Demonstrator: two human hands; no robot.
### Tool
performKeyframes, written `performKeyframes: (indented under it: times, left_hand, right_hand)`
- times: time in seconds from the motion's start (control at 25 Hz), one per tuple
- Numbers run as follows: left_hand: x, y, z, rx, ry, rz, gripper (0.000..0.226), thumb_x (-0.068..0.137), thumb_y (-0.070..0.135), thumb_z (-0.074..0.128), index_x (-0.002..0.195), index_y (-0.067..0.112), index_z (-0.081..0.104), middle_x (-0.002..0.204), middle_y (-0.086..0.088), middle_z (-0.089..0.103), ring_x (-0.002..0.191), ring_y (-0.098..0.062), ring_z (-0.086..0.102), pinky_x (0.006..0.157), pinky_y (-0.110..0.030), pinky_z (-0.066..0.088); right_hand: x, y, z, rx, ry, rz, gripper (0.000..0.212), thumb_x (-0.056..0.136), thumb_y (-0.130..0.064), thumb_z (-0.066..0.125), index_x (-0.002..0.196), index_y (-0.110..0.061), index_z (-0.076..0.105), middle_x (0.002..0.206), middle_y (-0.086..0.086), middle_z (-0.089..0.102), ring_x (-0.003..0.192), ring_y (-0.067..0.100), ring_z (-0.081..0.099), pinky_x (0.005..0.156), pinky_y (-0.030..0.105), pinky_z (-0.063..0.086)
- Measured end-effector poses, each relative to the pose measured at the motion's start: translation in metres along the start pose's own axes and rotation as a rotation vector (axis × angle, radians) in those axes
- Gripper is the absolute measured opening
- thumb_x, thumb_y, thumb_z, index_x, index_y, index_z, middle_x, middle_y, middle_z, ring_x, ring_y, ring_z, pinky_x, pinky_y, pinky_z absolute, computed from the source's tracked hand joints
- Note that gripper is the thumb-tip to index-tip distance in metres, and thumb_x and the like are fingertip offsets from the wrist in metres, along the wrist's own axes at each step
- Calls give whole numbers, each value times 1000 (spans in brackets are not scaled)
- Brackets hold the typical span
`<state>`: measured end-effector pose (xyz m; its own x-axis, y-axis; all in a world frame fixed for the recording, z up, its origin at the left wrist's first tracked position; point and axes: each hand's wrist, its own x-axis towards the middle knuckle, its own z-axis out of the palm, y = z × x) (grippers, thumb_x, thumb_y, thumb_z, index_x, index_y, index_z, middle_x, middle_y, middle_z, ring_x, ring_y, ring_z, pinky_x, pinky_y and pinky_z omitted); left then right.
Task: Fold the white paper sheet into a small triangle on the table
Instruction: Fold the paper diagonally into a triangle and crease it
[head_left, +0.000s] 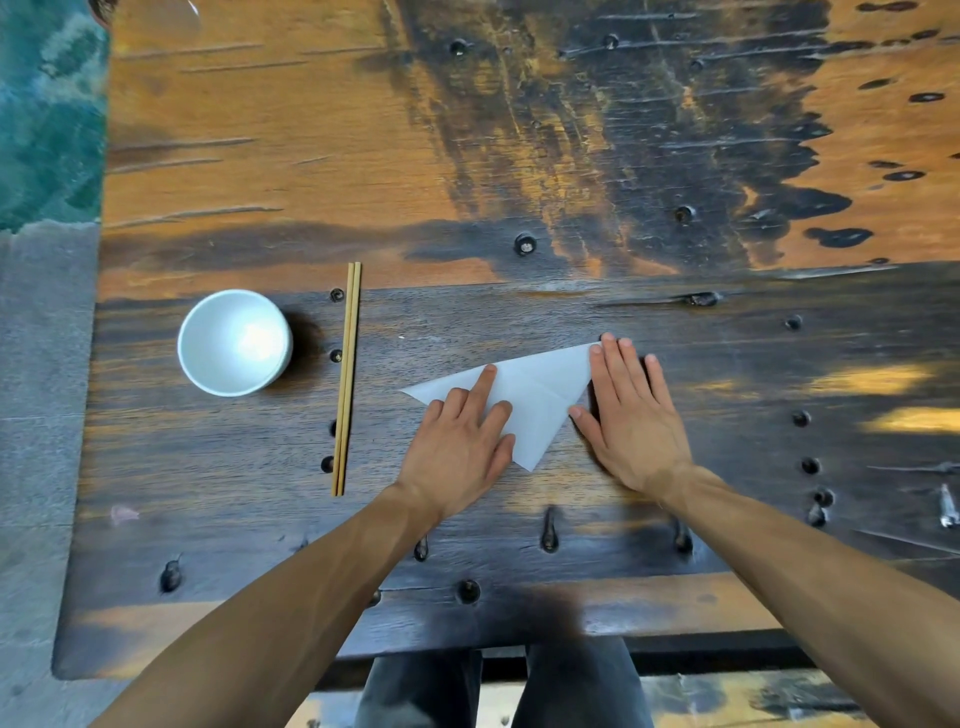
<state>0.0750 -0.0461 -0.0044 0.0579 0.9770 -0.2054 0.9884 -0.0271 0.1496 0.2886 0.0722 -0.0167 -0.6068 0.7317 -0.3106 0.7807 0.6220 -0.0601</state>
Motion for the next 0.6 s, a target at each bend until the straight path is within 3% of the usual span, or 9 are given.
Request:
performKeyframes:
  times: [0.2,0.32,0.48,0.6]
  left_hand:
    - [0,2,-3,1,-9,-11,39,99,42,37,120,15,54,154,-20,33,105,-34,49,82,-44,45]
    - [0,7,-7,-6,5,-16,40,98,41,38,123,14,55,153,-17,35,106,-32,51,82,-44,46]
    - [4,16,-10,-13,59,-36,45,98,38,38,133,13,51,153,-10,39,119,-31,50,91,-46,44]
    - [8,24,-5,-19,-45,-55,59,102,43,22,151,11,30,161,-9,20,147,-25,20,115,-50,24]
  right_hand:
    - [-3,-6,-8,76,66,215,70,103,-45,26,154,-1,7,163,17,4,150,31,-2,121,49,4]
    - [7,-28,-14,84,104,10,68,103,-42,24,154,-3,5,163,14,0,150,27,-6,122,47,2]
    - [22,-46,-7,-5,-10,-194,66,102,-45,8,155,-7,-1,164,9,-4,150,23,-11,122,45,1]
    - [19,-39,3,-17,-49,-166,68,101,-48,3,154,-8,-6,163,8,-10,149,23,-13,122,46,1]
